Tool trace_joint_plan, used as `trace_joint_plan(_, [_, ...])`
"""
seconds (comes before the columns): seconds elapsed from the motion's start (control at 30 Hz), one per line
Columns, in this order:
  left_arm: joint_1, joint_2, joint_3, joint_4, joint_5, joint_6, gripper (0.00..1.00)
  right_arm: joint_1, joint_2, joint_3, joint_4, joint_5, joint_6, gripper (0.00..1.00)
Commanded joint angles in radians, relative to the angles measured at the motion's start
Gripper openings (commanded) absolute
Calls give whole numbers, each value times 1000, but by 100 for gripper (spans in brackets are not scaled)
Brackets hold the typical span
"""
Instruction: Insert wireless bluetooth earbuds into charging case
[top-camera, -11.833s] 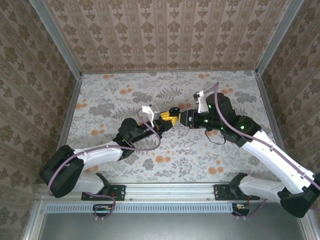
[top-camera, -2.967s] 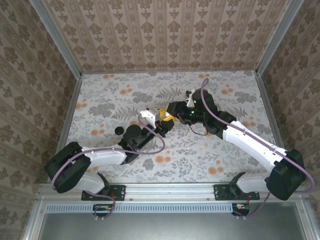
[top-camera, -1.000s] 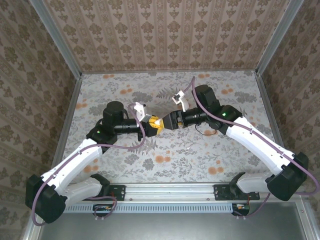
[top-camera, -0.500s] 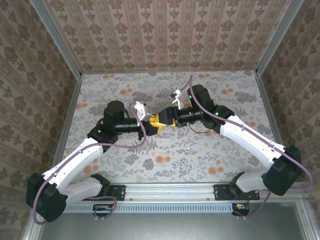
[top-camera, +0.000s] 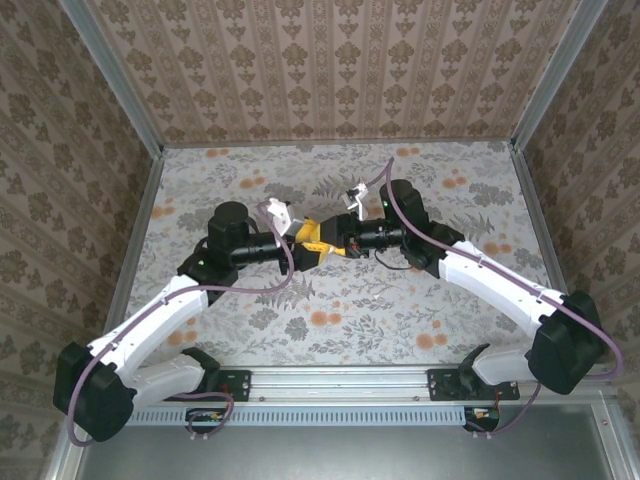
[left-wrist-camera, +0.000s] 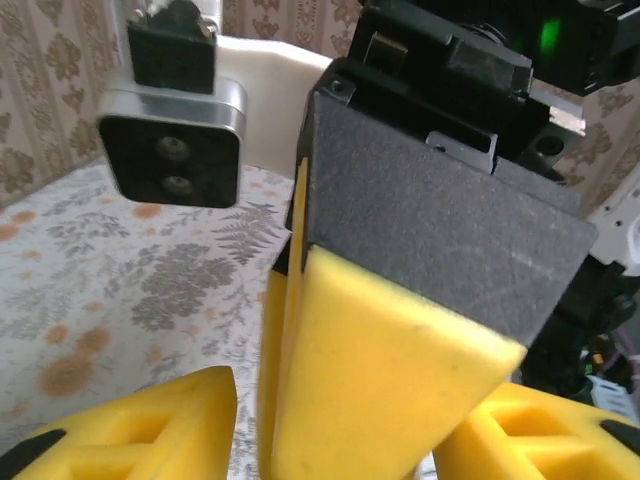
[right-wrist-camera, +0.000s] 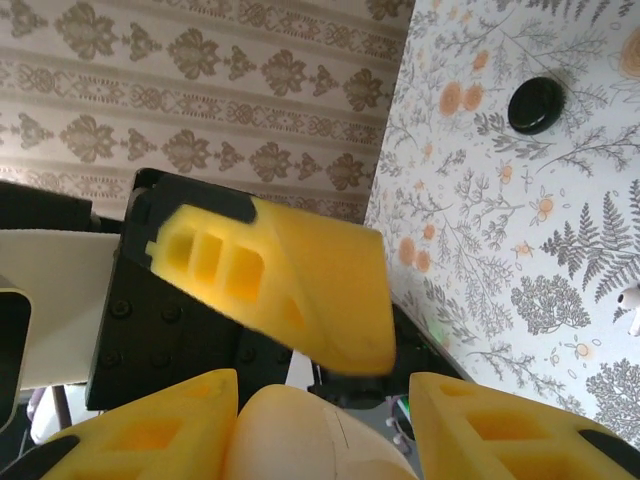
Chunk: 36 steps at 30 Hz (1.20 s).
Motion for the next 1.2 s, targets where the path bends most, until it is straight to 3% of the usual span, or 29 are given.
trace_joint_plan(0.0, [5, -38, -28, 166, -74, -88, 63, -6, -48, -42, 121, 68, 133, 41])
trace_joint_plan(0.17, [27, -56, -100, 316, -141, -249, 69, -23, -92, -88, 195, 162, 211, 40])
trace_joint_plan(0.3, [38, -33, -164, 480, -126, -384, 70, -28, -127, -114, 221, 244, 216, 40])
trace_joint_plan(0.4, [37, 5, -185, 565, -73, -453, 67, -27, -136, -124, 244, 268, 217, 40])
trace_joint_plan(0.53, [27, 56, -192, 630, -86, -511, 62, -25, -133, -129, 262, 293, 229, 39])
trace_joint_plan(0.6, [29, 51, -194, 544, -154, -483, 61, -34, -130, -113, 195, 313, 160, 40])
trace_joint_plan(0.73, [29, 30, -220, 392, -286, -404, 59, -78, -129, -54, -118, 393, -63, 40])
trace_joint_plan(0.93, [26, -17, -211, 142, -380, -321, 59, -72, -153, -120, -233, 410, -229, 44])
trace_joint_plan(1.07, [23, -32, -162, -35, -437, -294, 58, 4, -162, -153, -331, 430, -377, 47])
trace_joint_plan(1.17, [25, -45, -124, -208, -539, -318, 58, 132, -167, -170, -416, 488, -540, 50])
